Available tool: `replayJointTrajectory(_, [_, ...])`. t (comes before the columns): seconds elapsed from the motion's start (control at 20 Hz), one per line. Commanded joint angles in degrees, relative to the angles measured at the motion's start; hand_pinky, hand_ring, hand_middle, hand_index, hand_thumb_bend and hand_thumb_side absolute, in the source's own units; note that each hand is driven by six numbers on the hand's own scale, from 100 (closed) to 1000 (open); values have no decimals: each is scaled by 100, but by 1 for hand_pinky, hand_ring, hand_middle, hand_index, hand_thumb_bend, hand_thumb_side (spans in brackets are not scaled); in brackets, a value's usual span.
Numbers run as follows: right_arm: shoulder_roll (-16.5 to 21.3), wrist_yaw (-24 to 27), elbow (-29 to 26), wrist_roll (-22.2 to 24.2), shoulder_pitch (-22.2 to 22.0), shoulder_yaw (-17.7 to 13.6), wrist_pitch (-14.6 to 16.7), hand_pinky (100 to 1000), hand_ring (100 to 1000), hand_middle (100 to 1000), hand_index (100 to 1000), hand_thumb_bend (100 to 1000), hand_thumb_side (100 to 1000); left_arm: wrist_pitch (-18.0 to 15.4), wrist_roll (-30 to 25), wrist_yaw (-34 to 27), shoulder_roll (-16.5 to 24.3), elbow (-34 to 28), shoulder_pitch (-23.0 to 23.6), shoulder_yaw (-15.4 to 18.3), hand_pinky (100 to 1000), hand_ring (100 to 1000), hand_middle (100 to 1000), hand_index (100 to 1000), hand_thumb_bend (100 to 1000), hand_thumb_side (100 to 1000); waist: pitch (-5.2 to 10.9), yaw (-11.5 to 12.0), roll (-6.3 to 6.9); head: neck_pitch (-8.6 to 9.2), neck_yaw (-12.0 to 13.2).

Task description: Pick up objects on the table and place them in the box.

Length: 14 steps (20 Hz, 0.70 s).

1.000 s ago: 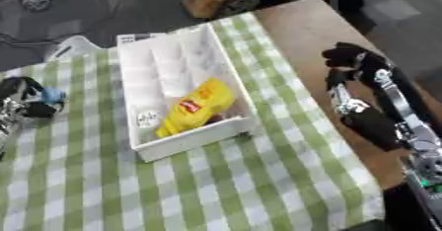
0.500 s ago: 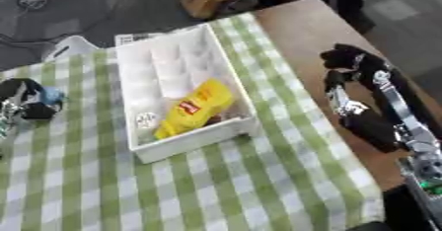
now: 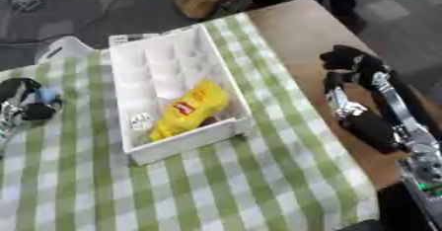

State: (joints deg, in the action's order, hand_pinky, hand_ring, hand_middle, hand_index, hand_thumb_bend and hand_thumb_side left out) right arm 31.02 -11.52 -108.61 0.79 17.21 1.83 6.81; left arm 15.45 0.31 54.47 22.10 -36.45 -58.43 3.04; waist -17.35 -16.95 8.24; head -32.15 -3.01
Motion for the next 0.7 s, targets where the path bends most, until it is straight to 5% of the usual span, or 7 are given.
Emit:
replayJointTrajectory(0.05, [87,-25,-140,5,74,-22,12,712,826,788,935,100,594,-10,-15,-2,90,-63,-118,-14,732,751,613,714,437,253,-14,-23,43,52,-9])
replayJointTrajectory(0.15, [88,-25,-139,3,75,-25,11,711,827,788,935,100,594,34,-10,6,100,-65,-123,-9,717,716,526,627,282,109,-12,-30,46,44,-14])
replayJointTrajectory(0.7, [92,-1,-127,-8,42,-37,5,711,827,788,935,100,591,136,-98,68,173,-293,-168,-13,702,680,447,539,161,100,100,-17,10,14,-24])
